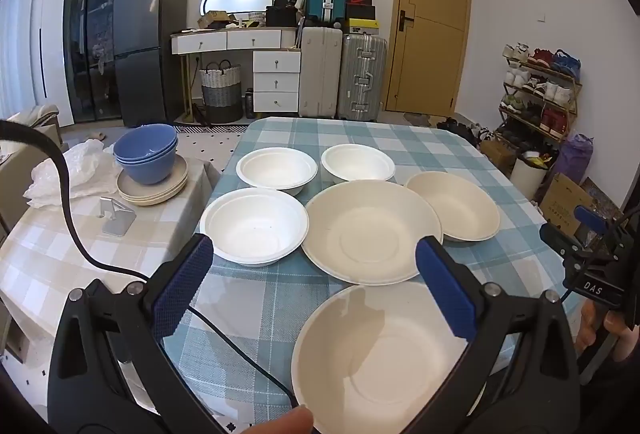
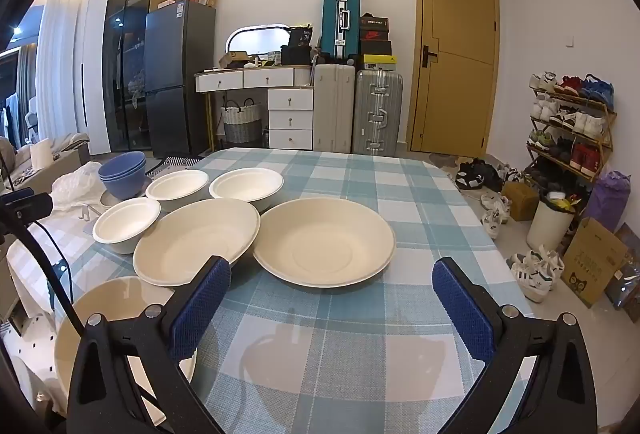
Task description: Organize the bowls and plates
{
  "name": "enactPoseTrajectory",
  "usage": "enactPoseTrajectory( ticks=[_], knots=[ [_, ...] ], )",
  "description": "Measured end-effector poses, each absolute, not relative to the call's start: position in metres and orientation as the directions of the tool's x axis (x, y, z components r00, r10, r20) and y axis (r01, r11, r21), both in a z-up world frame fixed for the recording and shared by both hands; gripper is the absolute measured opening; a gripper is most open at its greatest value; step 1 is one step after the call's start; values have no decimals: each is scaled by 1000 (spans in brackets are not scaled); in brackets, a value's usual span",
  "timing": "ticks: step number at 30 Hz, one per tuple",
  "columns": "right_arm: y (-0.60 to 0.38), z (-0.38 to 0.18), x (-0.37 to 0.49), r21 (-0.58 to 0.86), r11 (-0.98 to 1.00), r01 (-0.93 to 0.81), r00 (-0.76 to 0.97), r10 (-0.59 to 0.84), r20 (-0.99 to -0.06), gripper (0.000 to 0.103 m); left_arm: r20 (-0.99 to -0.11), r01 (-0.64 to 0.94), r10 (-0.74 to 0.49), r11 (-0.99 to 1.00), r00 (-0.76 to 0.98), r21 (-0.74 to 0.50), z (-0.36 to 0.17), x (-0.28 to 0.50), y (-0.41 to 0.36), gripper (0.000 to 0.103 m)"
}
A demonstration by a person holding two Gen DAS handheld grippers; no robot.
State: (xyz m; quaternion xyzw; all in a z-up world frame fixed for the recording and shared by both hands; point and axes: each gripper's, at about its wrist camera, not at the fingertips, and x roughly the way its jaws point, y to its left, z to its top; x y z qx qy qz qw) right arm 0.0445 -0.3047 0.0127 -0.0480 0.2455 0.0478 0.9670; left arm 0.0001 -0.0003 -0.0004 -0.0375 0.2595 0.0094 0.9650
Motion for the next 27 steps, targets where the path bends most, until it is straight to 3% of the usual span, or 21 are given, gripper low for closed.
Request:
enactPoseTrajectory(
  ticks=[27],
  knots=[
    [-304, 11, 43, -69, 990, -120, 872, 72, -484, 103, -495, -56, 33, 998, 868, -32, 1, -4, 1, 101]
  ],
)
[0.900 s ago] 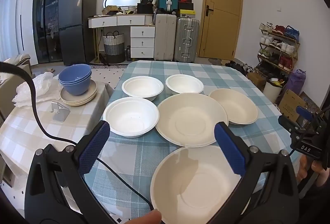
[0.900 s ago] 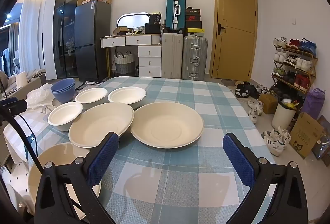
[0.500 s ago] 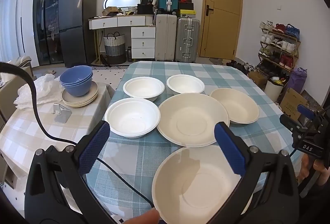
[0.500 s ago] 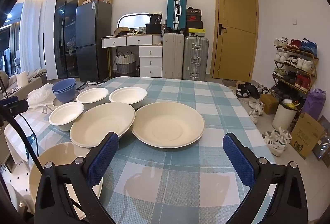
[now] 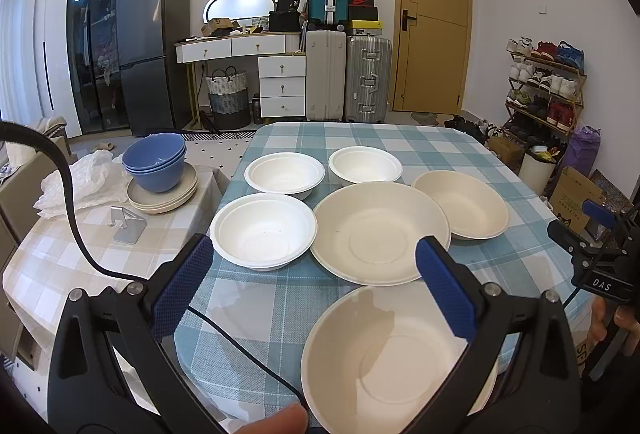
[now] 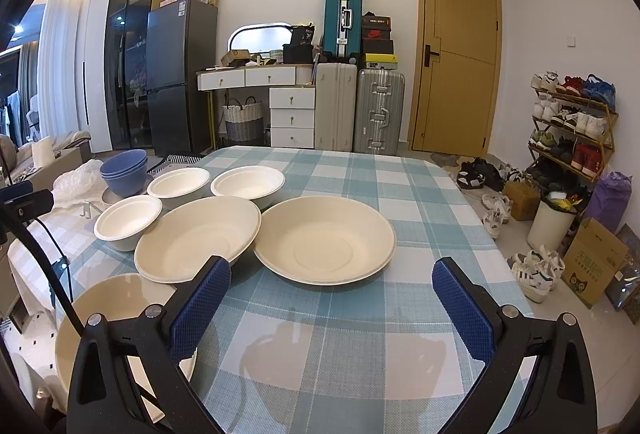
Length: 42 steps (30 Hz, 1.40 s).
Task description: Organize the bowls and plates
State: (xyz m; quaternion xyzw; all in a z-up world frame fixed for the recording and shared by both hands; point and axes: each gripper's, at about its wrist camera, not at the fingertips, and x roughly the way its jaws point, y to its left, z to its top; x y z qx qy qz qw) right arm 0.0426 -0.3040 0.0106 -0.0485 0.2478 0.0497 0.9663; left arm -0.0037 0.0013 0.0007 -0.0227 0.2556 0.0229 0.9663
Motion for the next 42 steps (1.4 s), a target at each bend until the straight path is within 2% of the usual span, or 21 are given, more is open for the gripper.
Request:
enactPoseTrajectory(
  ticks=[42],
  knots=[
    [-303, 9, 42, -78, 989, -124, 868, 70, -492, 103, -501, -55, 38, 998, 865, -19, -1, -5, -1, 101]
  ],
)
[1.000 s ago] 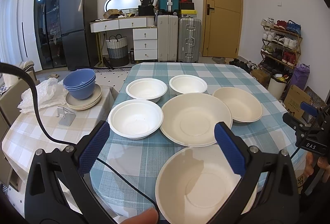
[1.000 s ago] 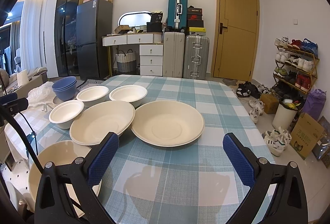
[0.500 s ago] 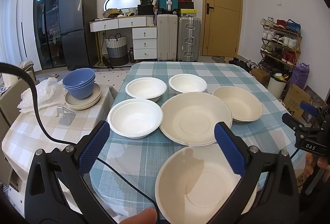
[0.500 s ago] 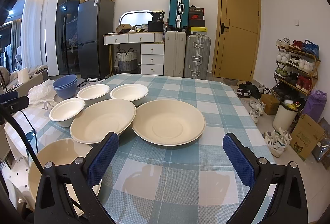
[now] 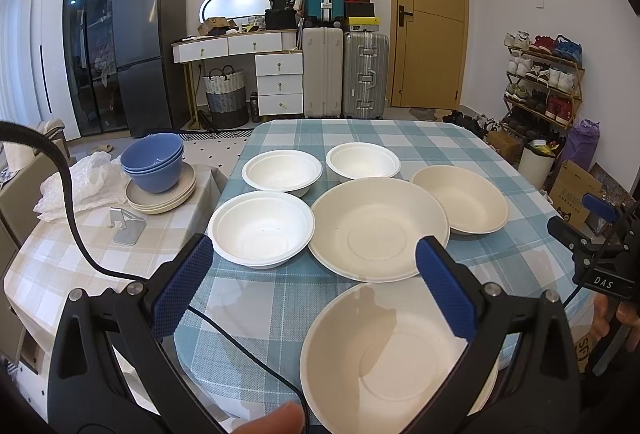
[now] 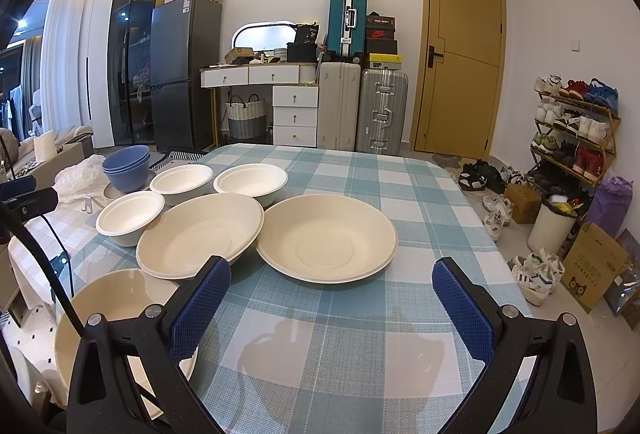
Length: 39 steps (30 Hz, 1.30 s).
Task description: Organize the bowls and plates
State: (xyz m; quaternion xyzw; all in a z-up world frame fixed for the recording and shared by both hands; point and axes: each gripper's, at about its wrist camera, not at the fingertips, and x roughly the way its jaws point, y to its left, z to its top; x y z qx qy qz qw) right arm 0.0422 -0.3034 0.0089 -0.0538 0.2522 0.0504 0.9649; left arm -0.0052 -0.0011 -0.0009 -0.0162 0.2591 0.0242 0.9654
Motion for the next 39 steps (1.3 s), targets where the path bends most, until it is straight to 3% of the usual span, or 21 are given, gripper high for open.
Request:
enactPoseTrajectory(
  ticks=[39],
  knots=[
    [-306, 20, 39, -94, 988, -123, 870, 62, -489, 103, -508, -47, 32, 999, 861, -17, -2, -6, -2, 101]
  ],
)
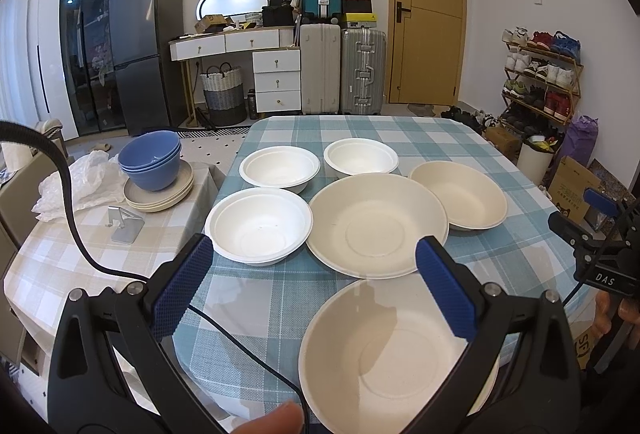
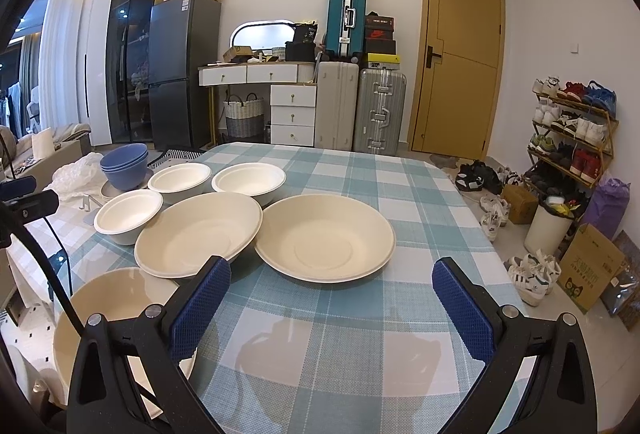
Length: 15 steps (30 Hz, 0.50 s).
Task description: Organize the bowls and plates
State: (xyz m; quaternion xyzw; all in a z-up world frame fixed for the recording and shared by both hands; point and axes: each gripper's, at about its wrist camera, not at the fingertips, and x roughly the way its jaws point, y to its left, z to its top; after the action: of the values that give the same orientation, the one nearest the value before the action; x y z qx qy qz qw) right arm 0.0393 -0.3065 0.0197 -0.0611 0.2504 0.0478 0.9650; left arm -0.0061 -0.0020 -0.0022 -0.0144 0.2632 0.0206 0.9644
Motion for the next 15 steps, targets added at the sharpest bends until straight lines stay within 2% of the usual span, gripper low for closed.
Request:
enactPoseTrajectory(
  ticks=[10, 15],
  knots=[
    [-306, 19, 40, -92, 988, -126, 868, 65, -491, 103, -513, -46, 31, 999, 858, -15, -4, -5, -3, 101],
    [-305, 13, 46, -45, 982, -181, 838, 130, -530, 103, -547, -44, 31, 999, 837, -12, -12, -1, -2, 101]
  ],
)
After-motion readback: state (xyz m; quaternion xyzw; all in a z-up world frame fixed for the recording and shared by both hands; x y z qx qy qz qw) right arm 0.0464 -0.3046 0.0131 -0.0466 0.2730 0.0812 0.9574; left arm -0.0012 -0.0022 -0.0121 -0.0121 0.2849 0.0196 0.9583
